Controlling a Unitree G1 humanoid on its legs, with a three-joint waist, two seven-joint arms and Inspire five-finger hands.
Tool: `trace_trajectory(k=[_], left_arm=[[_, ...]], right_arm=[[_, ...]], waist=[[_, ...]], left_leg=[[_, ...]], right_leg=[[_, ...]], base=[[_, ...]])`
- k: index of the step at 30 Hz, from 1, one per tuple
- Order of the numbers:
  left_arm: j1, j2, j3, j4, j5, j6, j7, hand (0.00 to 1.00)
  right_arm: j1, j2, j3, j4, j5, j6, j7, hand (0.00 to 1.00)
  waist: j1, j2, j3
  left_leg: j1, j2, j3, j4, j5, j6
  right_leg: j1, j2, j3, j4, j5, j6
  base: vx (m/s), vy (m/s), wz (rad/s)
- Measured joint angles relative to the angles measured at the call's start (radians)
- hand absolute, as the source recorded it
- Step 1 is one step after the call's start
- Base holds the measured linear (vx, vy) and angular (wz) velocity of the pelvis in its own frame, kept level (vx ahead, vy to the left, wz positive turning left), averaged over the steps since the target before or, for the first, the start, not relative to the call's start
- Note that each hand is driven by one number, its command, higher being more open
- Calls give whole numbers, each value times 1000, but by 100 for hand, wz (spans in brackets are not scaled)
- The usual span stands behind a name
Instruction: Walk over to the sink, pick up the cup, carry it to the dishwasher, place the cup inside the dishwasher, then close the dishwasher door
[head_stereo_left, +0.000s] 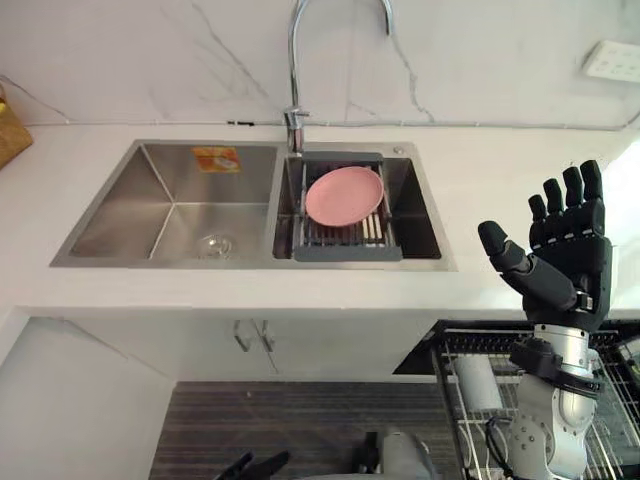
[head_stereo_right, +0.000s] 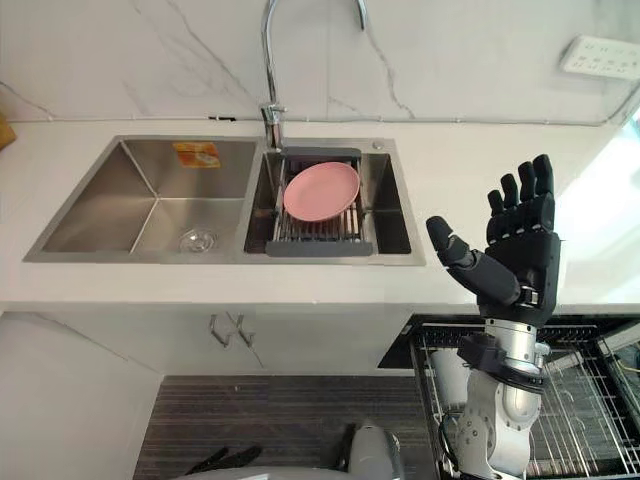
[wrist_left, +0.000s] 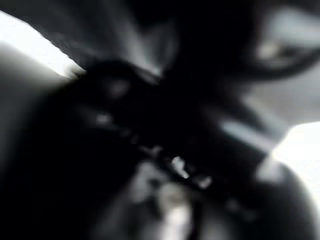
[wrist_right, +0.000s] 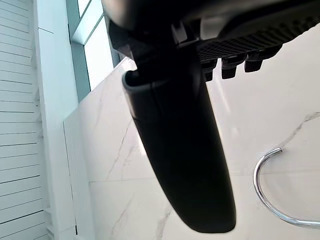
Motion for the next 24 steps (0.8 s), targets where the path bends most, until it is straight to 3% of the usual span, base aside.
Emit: trace_trajectory(k=[2, 4, 6, 8, 12, 14, 15, 16, 18, 20, 22, 23, 24], left_arm=[[-5, -6, -20, 0, 9, -3, 3, 100], [-6, -6, -23, -7, 27, -10, 6, 100], [-8, -15, -16, -7, 28, -18, 13, 100], [-8, -19, -12, -3, 35, -20, 29, 100], [-7, -37, 12, -4, 44, -38, 88, 100], [-2, -49, 30, -3, 48, -43, 105, 100], [-1, -50, 37, -4, 50, -50, 110, 100], [-1, -66, 69, -29, 43, -58, 110, 100], [5, -93, 104, -55, 37, -70, 117, 100], [12, -101, 108, -78, 52, -75, 133, 100], [25, -99, 106, -94, 92, -88, 135, 100], [30, -100, 108, -95, 105, -101, 135, 100], [29, -101, 108, -95, 115, -108, 135, 100]], right_arm=[[1, -11, -1, 17, 1, -8, -6, 100], [3, -13, -6, 16, 0, -8, -9, 100], [6, -13, -25, 15, -1, -8, -15, 100], [6, -12, -31, 12, -4, -9, -15, 100], [-1, -14, -29, 2, -23, -10, -2, 100], [2, -21, -13, 2, -22, -10, 14, 100], [3, -23, 2, 2, -22, -10, 23, 100], [3, -32, 13, -1, -23, -9, 29, 100], [2, -47, 20, -1, -34, -8, 38, 100], [0, -46, 31, 8, -42, -7, 46, 100], [0, -51, 33, 17, -43, -7, 58, 100], [1, -60, 32, 31, -48, -7, 65, 100], [-1, -68, 34, 45, -65, -4, 70, 100]], waist=[[5, 22, -4], [-2, 13, 3], [2, 26, 8], [-3, 29, 7], [8, 37, 8], [14, 55, 2], [13, 57, -1], [20, 58, 0], [32, 61, 8], [37, 62, 7], [37, 62, 5], [40, 66, 3], [44, 65, -1]], left_leg=[[-11, 29, -20, 48, -40, 13], [-35, 23, -22, -35, -31, 11], [-49, 36, -20, -85, 47, 13], [-40, 39, -26, -97, 45, 14], [-42, 55, -7, -65, 12, 15], [-53, 77, 6, -26, -18, -6], [-96, 96, 2, 80, -35, -33], [-192, 118, 1, 280, -26, -42], [-289, 149, 5, 495, 0, -55], [-308, 146, 5, 396, -18, -23], [-315, 137, 4, 175, 20, -26], [-309, 134, 3, 77, 136, -20], [-281, 125, 9, 27, 201, -8]], right_leg=[[53, 23, 6, -19, -11, -5], [77, 23, 10, -37, -12, -4], [116, 41, 18, -71, -22, 15], [134, 48, 13, -98, -19, 27], [150, 74, 31, -131, -8, 39], [158, 98, 40, -151, -16, 45], [179, 113, 37, -192, -17, 42], [208, 117, 38, -239, -12, 36], [280, 111, 39, -305, 25, 24], [326, 90, 41, -331, 23, 37], [339, 75, 50, -349, 23, 55], [342, 75, 63, -357, 22, 70], [350, 72, 79, -369, 32, 95]], base=[[344, -123, -15], [112, -88, -13], [44, -27, -9], [33, 19, 2], [20, 35, -14], [64, 16, -19], [107, -10, 1], [112, -12, 7], [107, 9, 7], [137, 53, -2], [152, 89, -14], [212, 145, -29], [257, 163, -30]])
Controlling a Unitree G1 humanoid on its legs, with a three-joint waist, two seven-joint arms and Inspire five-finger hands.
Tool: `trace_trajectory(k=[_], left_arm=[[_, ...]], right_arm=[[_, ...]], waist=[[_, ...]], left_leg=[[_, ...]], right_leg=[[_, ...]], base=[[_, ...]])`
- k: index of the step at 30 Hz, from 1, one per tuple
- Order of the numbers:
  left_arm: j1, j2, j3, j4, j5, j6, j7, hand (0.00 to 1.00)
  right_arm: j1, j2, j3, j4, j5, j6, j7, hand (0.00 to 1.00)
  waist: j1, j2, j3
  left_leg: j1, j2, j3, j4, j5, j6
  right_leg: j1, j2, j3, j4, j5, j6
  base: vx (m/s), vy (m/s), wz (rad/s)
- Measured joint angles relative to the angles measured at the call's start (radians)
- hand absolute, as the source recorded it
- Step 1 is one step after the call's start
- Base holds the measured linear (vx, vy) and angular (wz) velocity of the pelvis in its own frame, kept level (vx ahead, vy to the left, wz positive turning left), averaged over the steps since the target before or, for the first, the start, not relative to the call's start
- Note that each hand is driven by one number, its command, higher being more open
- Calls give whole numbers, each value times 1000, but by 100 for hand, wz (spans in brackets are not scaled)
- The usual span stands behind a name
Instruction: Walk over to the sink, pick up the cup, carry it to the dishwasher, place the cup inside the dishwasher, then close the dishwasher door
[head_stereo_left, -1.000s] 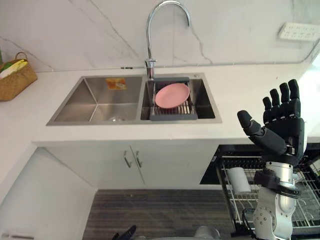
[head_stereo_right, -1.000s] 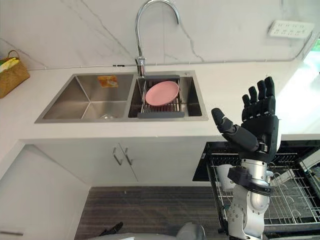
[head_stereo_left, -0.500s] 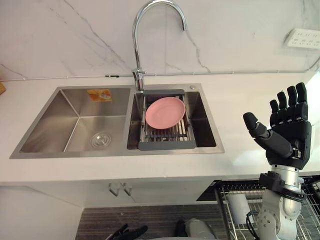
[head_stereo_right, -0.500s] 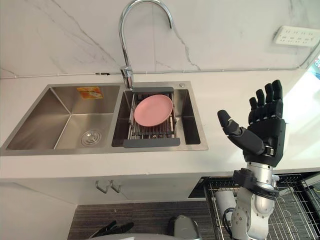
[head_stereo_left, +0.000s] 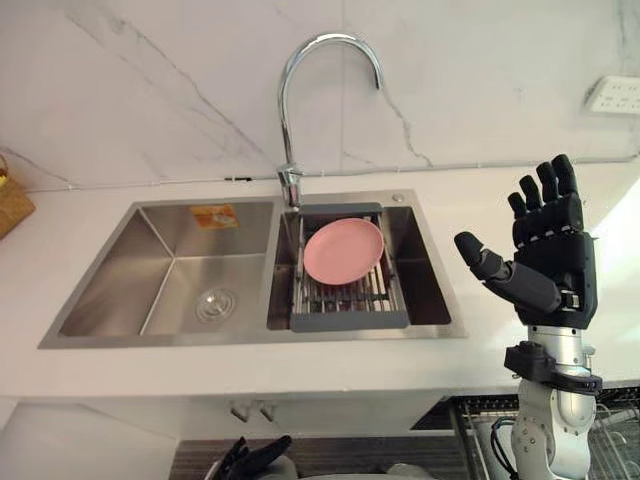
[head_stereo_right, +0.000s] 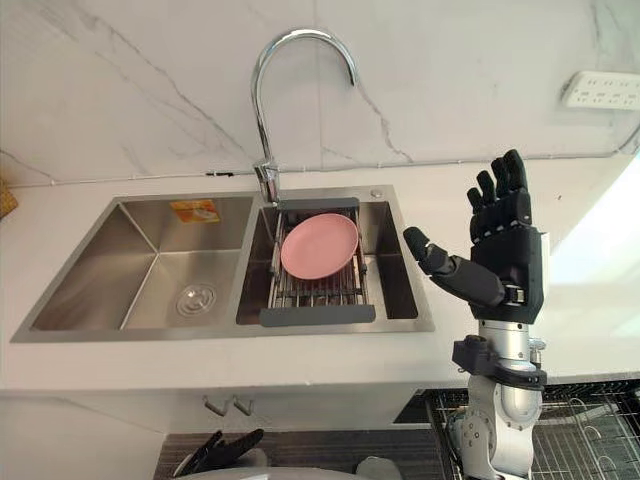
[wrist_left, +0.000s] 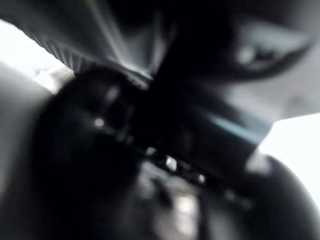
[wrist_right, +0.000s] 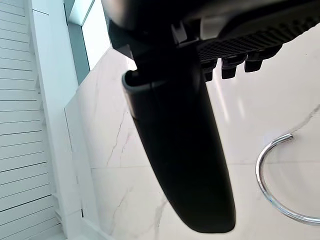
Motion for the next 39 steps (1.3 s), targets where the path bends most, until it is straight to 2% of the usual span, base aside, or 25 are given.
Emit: trace_trajectory(k=[3, 5, 8, 11, 13, 15, 19, 26, 33, 39], left_arm=[[-4, 7, -4, 0, 29, 4, 8, 100], [-4, 12, -4, 4, 32, 6, 9, 100], [-2, 30, -4, 6, 51, 6, 12, 100], [-3, 40, -14, 4, 51, 15, 14, 100], [-2, 50, -13, 6, 50, 30, 10, 100], [-2, 59, -13, 6, 48, 37, 10, 100], [-2, 66, -12, 9, 47, 58, 9, 100], [-2, 75, -10, 13, 46, 80, 8, 100], [-4, 74, -9, 8, 46, 94, 3, 100], [-4, 74, -14, 5, 46, 100, -2, 100]], right_arm=[[-20, -39, 0, 0, -106, 8, 9, 100], [-40, -84, -3, 0, -177, 26, 27, 100], [-76, -159, 1, 0, -282, 47, 80, 100], [-163, -279, 5, -11, -467, 51, 142, 100], [-246, -381, 16, -12, -559, 64, 187, 100], [-296, -431, 25, -12, -589, 88, 231, 100], [-365, -467, 65, -10, -653, 127, 351, 100], [-449, -523, 241, 36, -825, 117, 489, 100], [-551, -552, 282, 73, -906, 112, 516, 100], [-554, -552, 335, 78, -997, 106, 515, 100]], waist=[[-3, -9, -4], [-3, -9, -3], [0, -13, -1], [3, -20, -2], [7, -36, -2], [6, -49, -4], [7, -70, -24], [9, -89, -40], [19, -89, -46], [32, -90, -53]], left_leg=[[50, -53, 25, -113, 33, 20], [77, -75, 19, -162, 45, 28], [124, -81, -3, -194, 49, 27], [144, -82, -11, -217, 50, 24], [143, -84, -5, -231, 59, 20], [151, -83, -5, -247, 71, 19], [158, -83, -5, -264, 82, 18], [171, -92, -12, -326, 123, 24], [170, -95, -23, -334, 128, 24], [169, -97, -27, -339, 131, 24]], right_leg=[[10, -36, 5, -32, 11, 31], [31, -44, -6, -52, 15, 39], [77, -49, -19, -61, 15, 40], [94, -44, -16, -79, 15, 40], [96, -43, -11, -98, 16, 41], [95, -39, -11, -99, 16, 41], [95, -37, -9, -101, 16, 41], [83, -38, -16, -100, 18, 44], [85, -39, -27, -101, 18, 44], [86, -40, -32, -101, 18, 44]], base=[[212, 101, -8], [167, 63, 19], [112, 26, 23], [8, -20, 8], [-41, -45, -11], [-60, -52, -2], [-70, -30, -1], [-32, -1, 4], [6, -1, 6], [1, -1, 1]])
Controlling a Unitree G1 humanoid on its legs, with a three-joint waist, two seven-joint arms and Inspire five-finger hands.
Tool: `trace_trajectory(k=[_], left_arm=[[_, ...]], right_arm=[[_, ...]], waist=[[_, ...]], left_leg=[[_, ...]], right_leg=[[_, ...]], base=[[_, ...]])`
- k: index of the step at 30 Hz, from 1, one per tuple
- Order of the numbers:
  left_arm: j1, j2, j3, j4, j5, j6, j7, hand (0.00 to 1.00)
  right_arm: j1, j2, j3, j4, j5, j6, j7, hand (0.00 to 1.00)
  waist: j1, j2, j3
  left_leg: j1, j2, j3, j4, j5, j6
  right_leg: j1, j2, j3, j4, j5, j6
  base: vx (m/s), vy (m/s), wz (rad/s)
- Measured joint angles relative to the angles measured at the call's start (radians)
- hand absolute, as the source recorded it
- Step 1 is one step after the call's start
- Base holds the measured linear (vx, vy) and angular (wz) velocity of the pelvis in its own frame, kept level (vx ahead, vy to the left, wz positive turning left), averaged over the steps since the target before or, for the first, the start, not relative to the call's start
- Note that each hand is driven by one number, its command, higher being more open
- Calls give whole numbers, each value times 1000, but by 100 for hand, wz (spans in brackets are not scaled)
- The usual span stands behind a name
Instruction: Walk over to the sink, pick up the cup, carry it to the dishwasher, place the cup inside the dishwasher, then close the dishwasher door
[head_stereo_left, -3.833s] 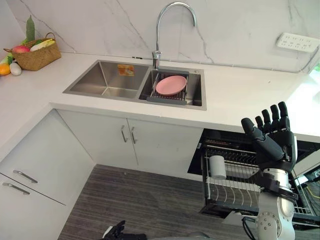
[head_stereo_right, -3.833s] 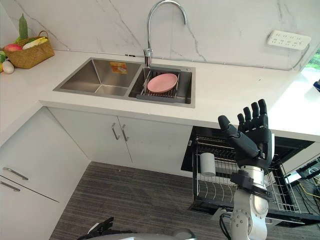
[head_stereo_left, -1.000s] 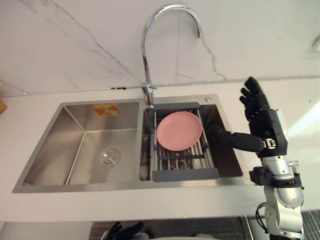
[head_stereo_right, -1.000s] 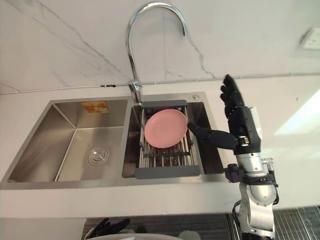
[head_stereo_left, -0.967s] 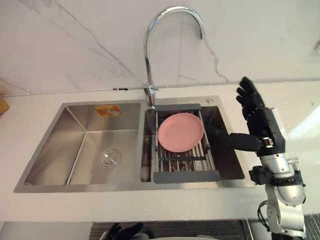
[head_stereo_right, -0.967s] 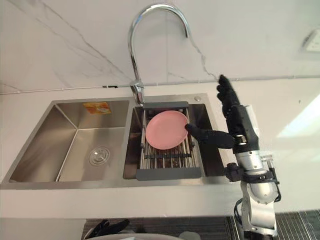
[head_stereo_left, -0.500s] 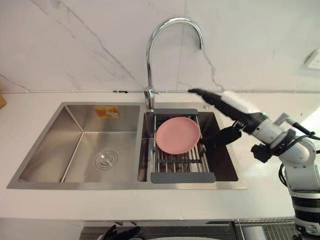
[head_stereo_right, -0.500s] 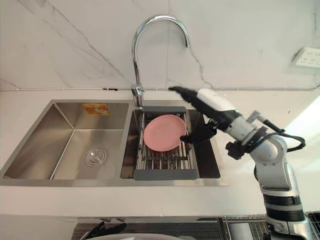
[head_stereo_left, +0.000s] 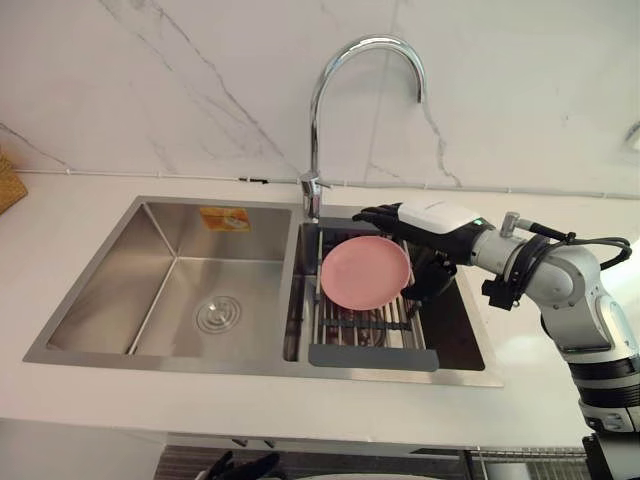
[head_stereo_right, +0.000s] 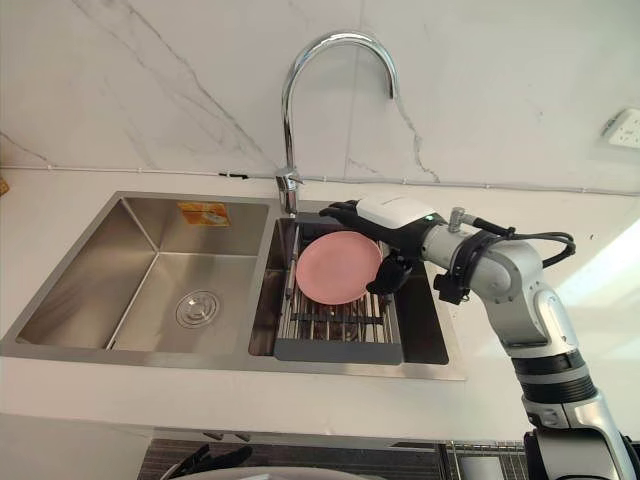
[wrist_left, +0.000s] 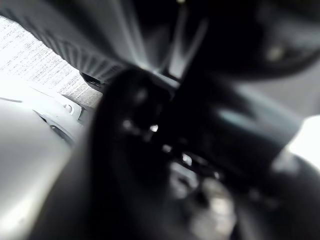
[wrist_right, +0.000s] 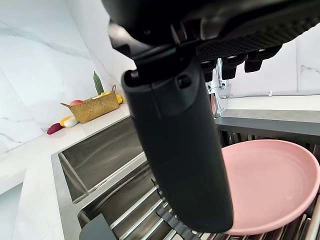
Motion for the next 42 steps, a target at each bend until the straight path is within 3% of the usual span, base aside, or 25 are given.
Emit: trace_trajectory(k=[16, 23, 35, 42], left_arm=[[3, 20, -49, -25, 0, 16, 0, 100], [3, 22, -51, -25, 0, 19, 0, 100], [3, 21, -51, -29, 0, 22, 5, 100], [3, 19, -51, -30, -4, 20, 22, 100]], right_arm=[[108, 23, 32, 55, -186, 3, -10, 100], [137, 44, 42, 84, -239, 30, -40, 100], [137, 103, 80, 155, -282, 45, -212, 100], [136, 136, 104, 184, -396, 54, -285, 100]], waist=[[1, -8, -7], [-2, -8, -7], [0, -8, -7], [1, -5, -6]], left_leg=[[-23, -16, -48, -2, 22, 5], [-28, -18, -52, -7, 31, 8], [-36, -22, -53, -3, 33, 11], [-36, -22, -52, -3, 34, 11]], right_leg=[[-4, -3, -43, 7, 0, 2], [-16, -8, -45, 20, -2, 4], [-25, -11, -45, 20, 0, 6], [-24, -11, -44, 20, 1, 7]], base=[[-21, 2, 8], [-49, 14, 2], [0, 0, 0], [0, 0, 0]])
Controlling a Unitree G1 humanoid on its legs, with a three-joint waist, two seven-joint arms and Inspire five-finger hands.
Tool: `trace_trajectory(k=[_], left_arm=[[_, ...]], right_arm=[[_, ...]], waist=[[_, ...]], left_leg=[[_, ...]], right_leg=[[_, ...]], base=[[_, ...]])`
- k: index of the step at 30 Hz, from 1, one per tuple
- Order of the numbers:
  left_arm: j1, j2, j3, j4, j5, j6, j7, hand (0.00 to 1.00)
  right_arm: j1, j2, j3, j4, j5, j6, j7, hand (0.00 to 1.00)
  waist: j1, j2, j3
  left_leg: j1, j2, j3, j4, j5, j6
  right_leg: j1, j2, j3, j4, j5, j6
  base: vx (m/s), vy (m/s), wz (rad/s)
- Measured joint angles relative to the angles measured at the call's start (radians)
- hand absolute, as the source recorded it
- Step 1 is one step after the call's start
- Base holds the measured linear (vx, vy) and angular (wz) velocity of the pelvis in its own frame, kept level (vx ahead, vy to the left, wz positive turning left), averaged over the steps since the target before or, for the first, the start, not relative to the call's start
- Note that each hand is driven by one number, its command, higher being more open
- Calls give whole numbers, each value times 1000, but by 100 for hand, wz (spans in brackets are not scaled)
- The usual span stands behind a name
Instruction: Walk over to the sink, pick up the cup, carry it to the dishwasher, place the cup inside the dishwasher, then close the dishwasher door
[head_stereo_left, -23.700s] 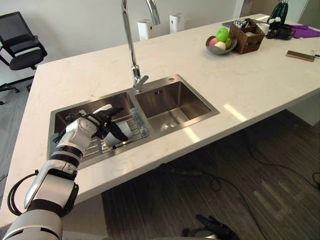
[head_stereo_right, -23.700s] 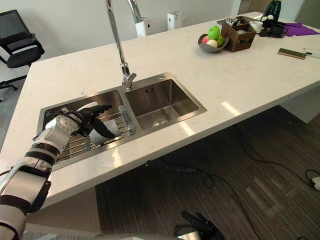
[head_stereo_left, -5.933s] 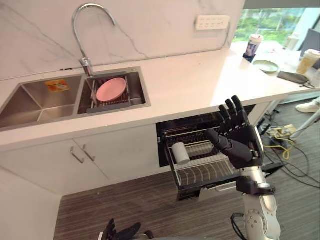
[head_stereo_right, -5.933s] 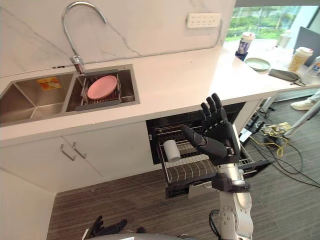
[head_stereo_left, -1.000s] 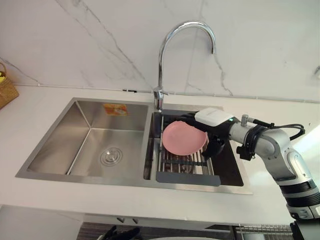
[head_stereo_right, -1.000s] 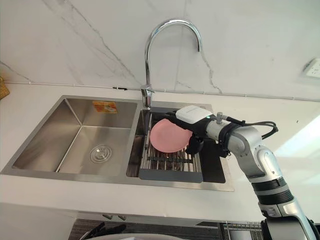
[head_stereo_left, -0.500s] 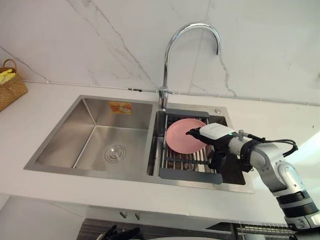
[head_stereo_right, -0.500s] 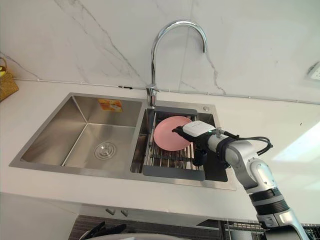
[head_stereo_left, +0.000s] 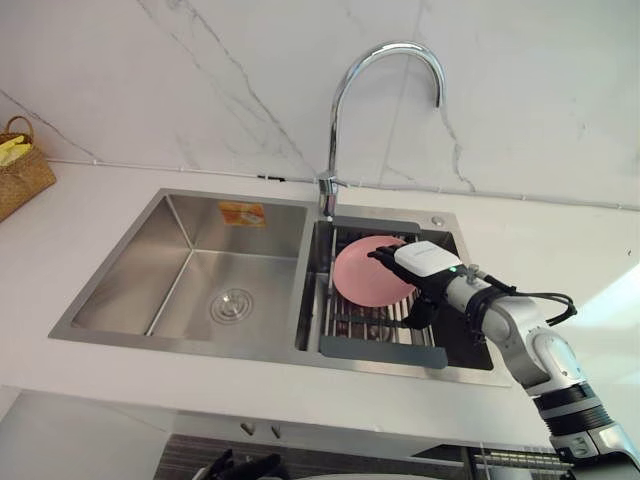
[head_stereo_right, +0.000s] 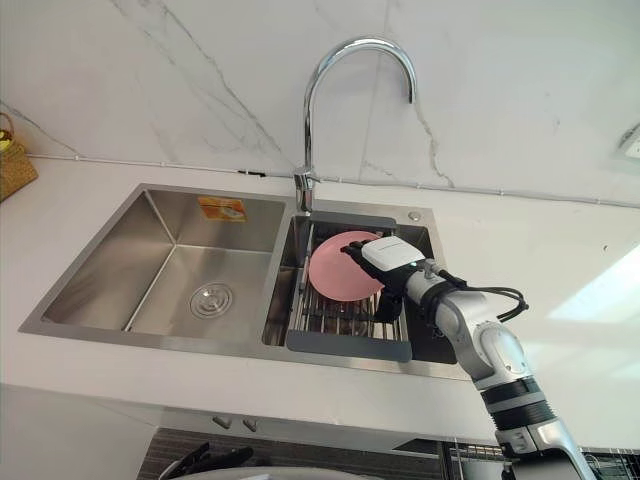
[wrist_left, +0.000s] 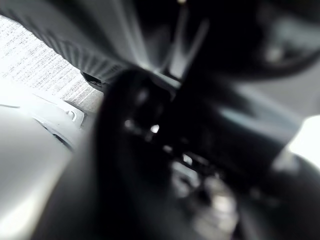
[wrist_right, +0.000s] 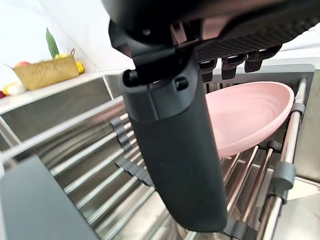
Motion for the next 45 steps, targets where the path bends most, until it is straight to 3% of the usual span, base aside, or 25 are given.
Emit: trace_trajectory(k=[13, 23, 32, 33, 40, 45], left_arm=[[4, -1, -16, -15, -14, 7, 1, 100], [8, -4, -18, -35, -16, 16, 4, 100], [20, -16, -20, -39, -16, -16, 44, 100], [22, -17, -20, -39, -16, -19, 46, 100], [27, -20, -20, -36, -16, -35, 64, 100], [32, -27, -22, -36, -15, -64, 84, 100]], right_arm=[[-1, 23, 53, 36, -82, 38, -20, 100], [0, 30, 58, 51, -151, 57, -97, 100], [18, 31, 77, 54, -194, 57, -181, 100], [23, 31, 77, 54, -194, 57, -192, 0], [48, 19, 77, 72, -194, 28, -221, 0], [77, 19, 87, 105, -232, 12, -374, 0]], waist=[[3, 6, 7], [2, 15, 18], [-3, 17, 20], [-3, 18, 20], [-12, 19, 21], [-12, 22, 23]], left_leg=[[-1, -1, -4, 0, 0, 0], [-1, -1, -5, 0, 0, 0], [-1, -1, -6, 0, 2, 1], [-1, 0, -6, 0, 3, 1], [-1, 1, -8, -4, 6, 1], [-14, 3, -14, -4, 12, -2]], right_leg=[[2, 0, -5, -4, 0, 1], [3, 0, -6, -4, 0, 1], [3, 0, -9, -4, 1, 1], [3, 0, -11, -4, 1, 1], [2, 1, -13, -4, 1, 1], [-3, 0, -18, -14, 5, 3]], base=[[0, 0, 0], [0, 0, 0], [0, 0, 0], [0, 0, 0], [0, 0, 0], [0, 0, 3]])
